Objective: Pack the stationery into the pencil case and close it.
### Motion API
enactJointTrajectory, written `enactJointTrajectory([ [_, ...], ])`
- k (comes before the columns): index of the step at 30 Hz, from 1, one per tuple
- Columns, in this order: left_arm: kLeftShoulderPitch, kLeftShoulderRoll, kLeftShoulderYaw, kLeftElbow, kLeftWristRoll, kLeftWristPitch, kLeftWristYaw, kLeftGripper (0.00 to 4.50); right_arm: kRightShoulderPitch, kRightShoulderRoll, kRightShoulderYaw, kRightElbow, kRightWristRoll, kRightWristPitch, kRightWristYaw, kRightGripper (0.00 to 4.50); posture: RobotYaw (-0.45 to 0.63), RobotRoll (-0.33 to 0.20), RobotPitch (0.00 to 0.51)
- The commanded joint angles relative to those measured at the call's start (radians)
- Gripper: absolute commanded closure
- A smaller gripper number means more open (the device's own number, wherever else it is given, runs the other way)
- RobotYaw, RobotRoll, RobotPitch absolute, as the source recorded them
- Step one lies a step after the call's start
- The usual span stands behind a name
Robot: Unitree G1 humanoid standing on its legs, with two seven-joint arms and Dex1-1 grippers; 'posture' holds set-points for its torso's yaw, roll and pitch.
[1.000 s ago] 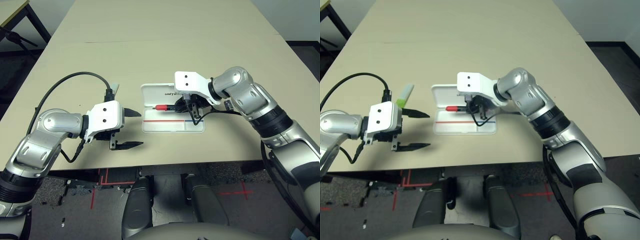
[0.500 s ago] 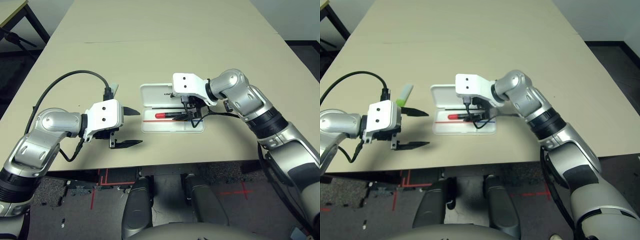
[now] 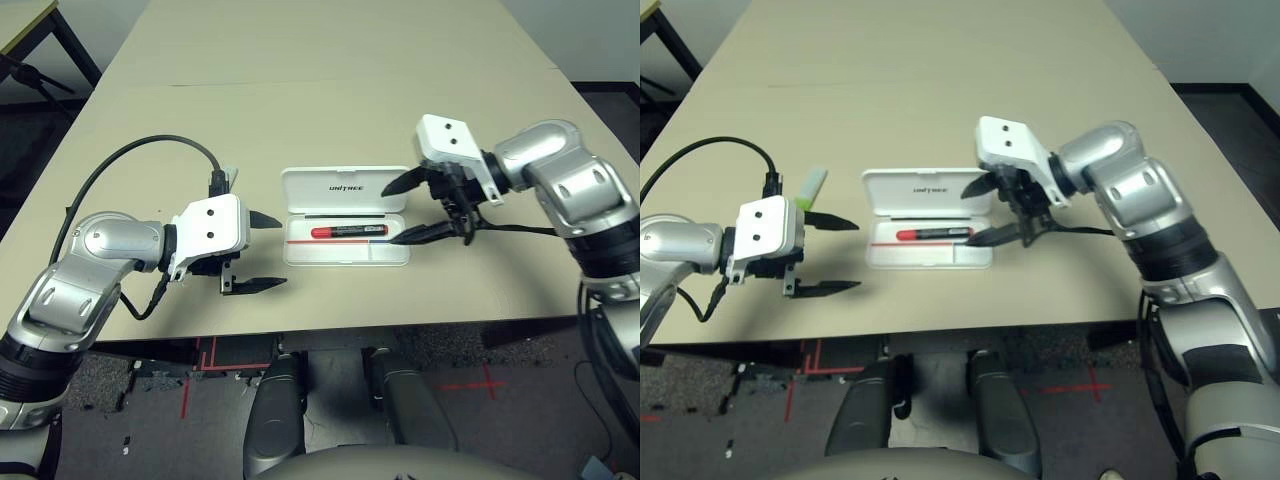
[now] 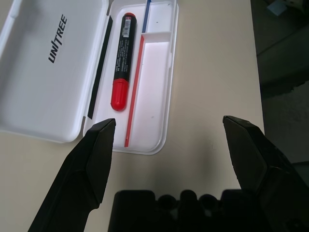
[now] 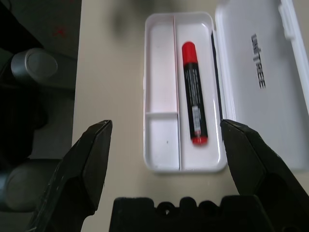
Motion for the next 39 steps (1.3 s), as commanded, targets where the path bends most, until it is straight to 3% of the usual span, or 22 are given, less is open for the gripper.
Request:
enactJointTrajectory([
  [1, 0.026, 0.013, 0.017, -0.002, -0.006, -0.003, 0.001, 0.00, 0.036, -0.061, -0.055, -0.029, 0.054, 0.028, 0.029, 0.04, 0.01, 0.000, 0.167],
  [12, -0.021, 0.028, 0.041, 0.095, -0.001, 0.032, 0.011, 0.00, 0.199, -0.093, -0.244, -0.126, 0.168, 0.062, -0.121, 0.04, -0.01, 0.000, 0.160],
  [19, -0.157, 0.022, 0.025, 0.204, 0.094, 0.280, 0.197, 0.00, 0.240, -0.103, -0.263, -0.172, 0.209, 0.083, -0.166, 0.04, -0.02, 0.000, 0.164],
  [27, -0.409, -0.051, -0.018, 0.266, 0.074, 0.798, 0.361, 0.00, 0.228, -0.105, -0.236, -0.164, 0.210, 0.077, -0.182, 0.04, -0.01, 0.000, 0.167],
  [30, -0.480, -0.079, -0.021, 0.291, 0.056, 0.918, 0.393, 0.00, 0.224, -0.103, -0.226, -0.160, 0.203, 0.072, -0.186, 0.04, -0.01, 0.000, 0.169],
  [34, -0.549, -0.132, -0.023, 0.370, 0.061, 0.978, 0.449, 0.00, 0.226, -0.099, -0.216, -0.159, 0.199, 0.067, -0.191, 0.04, -0.01, 0.000, 0.169],
  [39, -0.604, -0.194, -0.039, 0.523, 0.080, 0.926, 0.495, 0.00, 0.223, -0.093, -0.200, -0.157, 0.196, 0.059, -0.199, 0.04, -0.02, 0.000, 0.170],
])
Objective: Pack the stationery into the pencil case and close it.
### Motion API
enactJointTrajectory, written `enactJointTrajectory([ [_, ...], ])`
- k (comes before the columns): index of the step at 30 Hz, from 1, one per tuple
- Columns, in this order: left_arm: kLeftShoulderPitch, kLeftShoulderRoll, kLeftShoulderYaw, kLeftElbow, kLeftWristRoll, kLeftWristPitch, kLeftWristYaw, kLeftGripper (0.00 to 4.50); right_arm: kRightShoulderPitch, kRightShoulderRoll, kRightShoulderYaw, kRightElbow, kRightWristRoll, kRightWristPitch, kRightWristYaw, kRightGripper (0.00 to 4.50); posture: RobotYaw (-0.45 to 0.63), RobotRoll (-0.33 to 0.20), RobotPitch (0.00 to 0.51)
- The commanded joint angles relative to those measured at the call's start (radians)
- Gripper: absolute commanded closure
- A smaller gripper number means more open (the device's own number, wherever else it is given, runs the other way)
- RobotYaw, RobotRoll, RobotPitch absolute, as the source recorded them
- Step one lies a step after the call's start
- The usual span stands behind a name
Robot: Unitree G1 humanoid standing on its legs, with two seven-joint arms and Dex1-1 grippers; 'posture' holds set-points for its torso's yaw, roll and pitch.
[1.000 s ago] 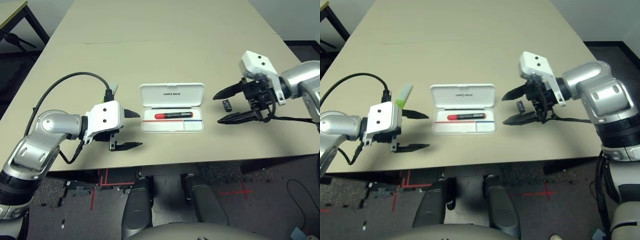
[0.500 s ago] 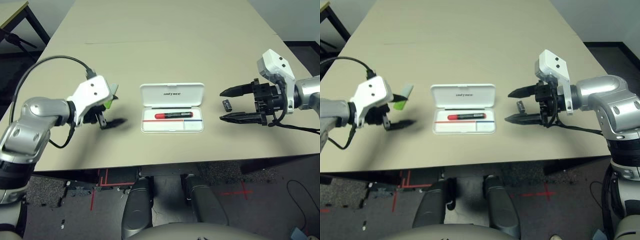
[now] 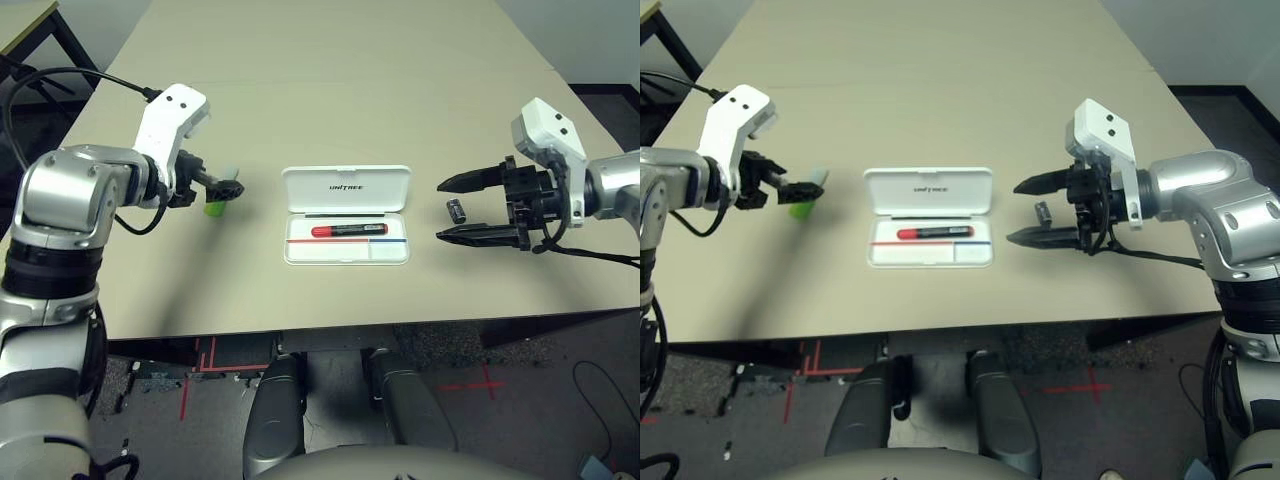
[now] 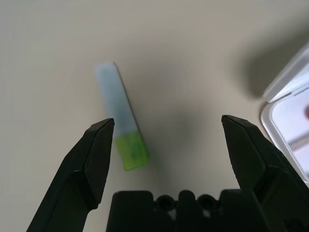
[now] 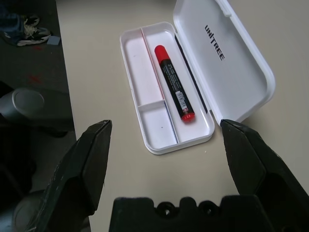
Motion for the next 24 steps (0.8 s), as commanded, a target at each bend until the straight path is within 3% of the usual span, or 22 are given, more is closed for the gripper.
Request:
enactJointTrajectory([
  [1, -0.031, -0.030, -0.022, 0.110, 0.022, -0.044, 0.034, 0.00, -0.002, 0.003, 0.012, -0.002, -0.001, -0.012, -0.007, 0.04, -0.02, 0.000, 0.170],
  [13, -0.130, -0.139, -0.037, 0.510, 0.109, -0.300, 0.107, 0.00, 0.026, 0.006, 0.012, -0.034, 0.001, -0.014, -0.031, 0.04, -0.06, 0.000, 0.169],
  [24, -0.142, -0.188, -0.030, 0.751, 0.184, -0.478, 0.138, 0.00, 0.040, 0.002, 0.008, -0.056, 0.006, -0.009, -0.049, 0.04, -0.08, 0.000, 0.173],
])
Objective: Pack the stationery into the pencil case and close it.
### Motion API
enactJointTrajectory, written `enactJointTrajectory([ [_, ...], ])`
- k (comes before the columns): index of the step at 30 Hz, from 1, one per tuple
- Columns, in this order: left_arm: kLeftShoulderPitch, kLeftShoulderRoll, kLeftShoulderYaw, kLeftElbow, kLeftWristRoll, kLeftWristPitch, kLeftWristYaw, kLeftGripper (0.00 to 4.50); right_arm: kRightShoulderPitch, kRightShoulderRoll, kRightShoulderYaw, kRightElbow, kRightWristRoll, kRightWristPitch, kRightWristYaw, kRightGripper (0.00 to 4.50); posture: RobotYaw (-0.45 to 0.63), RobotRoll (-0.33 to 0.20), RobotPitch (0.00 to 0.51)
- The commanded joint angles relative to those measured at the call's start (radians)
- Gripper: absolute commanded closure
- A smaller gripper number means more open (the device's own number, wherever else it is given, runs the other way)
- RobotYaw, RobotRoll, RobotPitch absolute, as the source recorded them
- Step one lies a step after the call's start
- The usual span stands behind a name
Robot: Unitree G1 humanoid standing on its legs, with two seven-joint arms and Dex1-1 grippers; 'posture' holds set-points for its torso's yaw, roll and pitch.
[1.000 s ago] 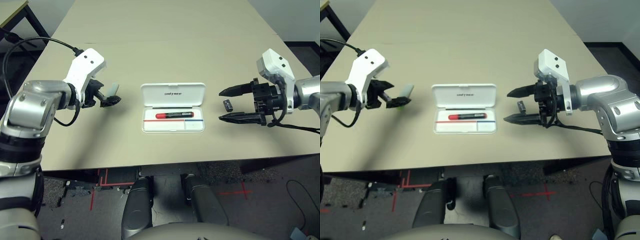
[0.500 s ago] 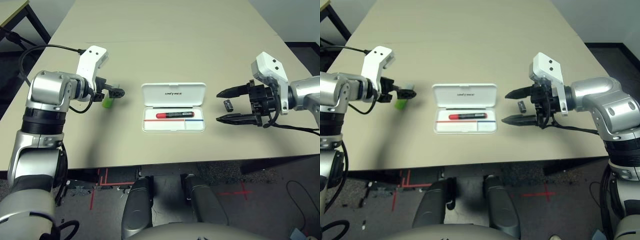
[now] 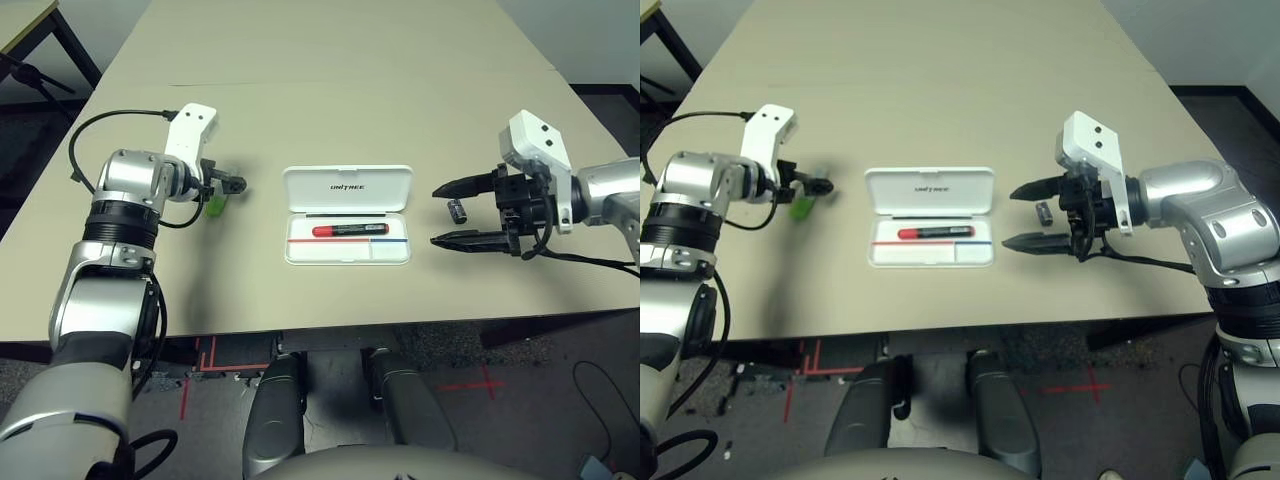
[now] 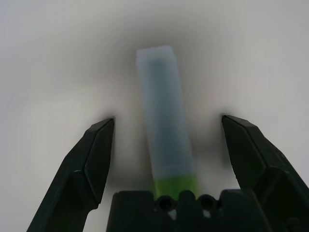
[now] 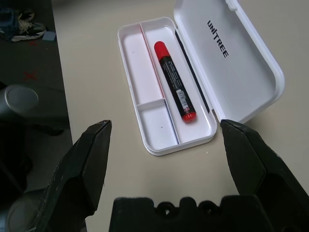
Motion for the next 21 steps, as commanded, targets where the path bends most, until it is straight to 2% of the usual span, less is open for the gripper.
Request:
enactJointTrajectory([
  [1, -0.010, -0.012, -0.006, 0.065, 0.036, -0.041, 0.011, 0.00, 0.010, -0.005, 0.005, -0.023, 0.010, 0.004, -0.005, 0.04, -0.08, 0.000, 0.173],
  [4, -0.006, -0.016, -0.011, 0.080, 0.046, -0.055, 0.005, 0.00, 0.009, -0.004, 0.005, -0.024, 0.010, 0.003, -0.008, 0.04, -0.08, 0.000, 0.173],
  [7, -0.002, -0.017, -0.013, 0.080, 0.051, -0.057, -0.003, 0.63, 0.008, -0.003, 0.006, -0.022, 0.008, 0.000, -0.009, 0.00, -0.08, 0.000, 0.173],
  [14, 0.010, 0.001, -0.021, 0.023, 0.051, -0.024, -0.037, 3.37, -0.005, 0.007, 0.018, -0.005, -0.005, -0.014, -0.012, 0.00, -0.07, 0.000, 0.169],
  [18, 0.028, 0.053, -0.046, -0.071, 0.049, 0.003, -0.101, 3.41, -0.011, 0.013, 0.022, 0.001, -0.011, -0.020, -0.012, 0.00, -0.07, 0.000, 0.169],
  [21, 0.073, 0.146, -0.091, -0.233, 0.044, 0.003, -0.208, 3.41, -0.010, 0.017, 0.025, 0.004, -0.015, -0.025, -0.011, 0.00, -0.06, 0.000, 0.163],
])
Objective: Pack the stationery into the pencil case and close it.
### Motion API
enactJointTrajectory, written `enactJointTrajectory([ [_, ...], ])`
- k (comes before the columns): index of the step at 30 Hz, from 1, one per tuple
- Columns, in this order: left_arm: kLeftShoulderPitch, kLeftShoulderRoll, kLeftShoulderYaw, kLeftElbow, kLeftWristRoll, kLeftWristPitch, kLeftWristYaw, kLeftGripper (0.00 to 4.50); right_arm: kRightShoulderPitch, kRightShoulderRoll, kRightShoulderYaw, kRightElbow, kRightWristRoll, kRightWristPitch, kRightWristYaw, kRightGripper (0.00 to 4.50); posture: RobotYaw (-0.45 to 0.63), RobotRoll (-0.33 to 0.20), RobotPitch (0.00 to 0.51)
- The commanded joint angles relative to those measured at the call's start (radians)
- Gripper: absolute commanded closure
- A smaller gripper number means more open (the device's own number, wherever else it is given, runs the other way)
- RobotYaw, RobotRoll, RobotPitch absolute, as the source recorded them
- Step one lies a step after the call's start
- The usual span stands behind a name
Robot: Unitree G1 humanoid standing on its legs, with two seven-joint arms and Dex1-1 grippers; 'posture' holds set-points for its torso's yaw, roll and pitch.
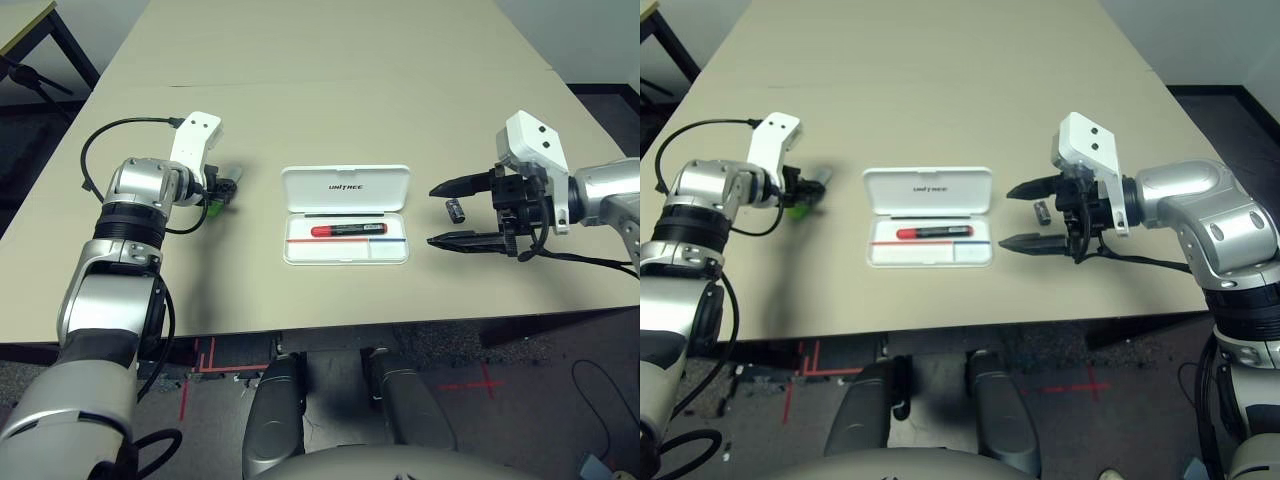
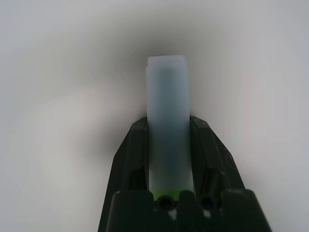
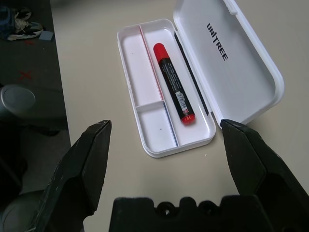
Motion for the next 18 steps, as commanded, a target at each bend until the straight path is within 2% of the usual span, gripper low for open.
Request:
enactJointTrajectory([
  [1, 0.056, 0.102, -0.047, -0.187, 0.008, 0.000, -0.124, 3.41, -0.002, 0.004, 0.018, 0.009, -0.005, -0.014, -0.001, 0.00, -0.06, 0.000, 0.163],
  [6, 0.203, 0.270, -0.071, -0.483, -0.057, -0.080, -0.359, 3.41, -0.005, 0.005, 0.022, 0.023, -0.011, -0.026, 0.002, 0.00, -0.05, 0.000, 0.164],
  [10, 0.299, 0.347, -0.051, -0.667, -0.111, -0.128, -0.481, 3.41, -0.012, 0.006, 0.031, 0.042, -0.018, -0.039, 0.008, 0.00, -0.04, 0.000, 0.168],
  [16, 0.347, 0.368, -0.059, -0.852, -0.157, -0.136, -0.546, 3.41, -0.027, 0.009, 0.046, 0.064, -0.025, -0.052, 0.015, 0.00, -0.03, 0.000, 0.172],
  [18, 0.333, 0.335, -0.095, -0.923, -0.162, -0.120, -0.543, 3.41, -0.031, 0.012, 0.051, 0.072, -0.029, -0.057, 0.018, 0.00, -0.03, 0.000, 0.173],
])
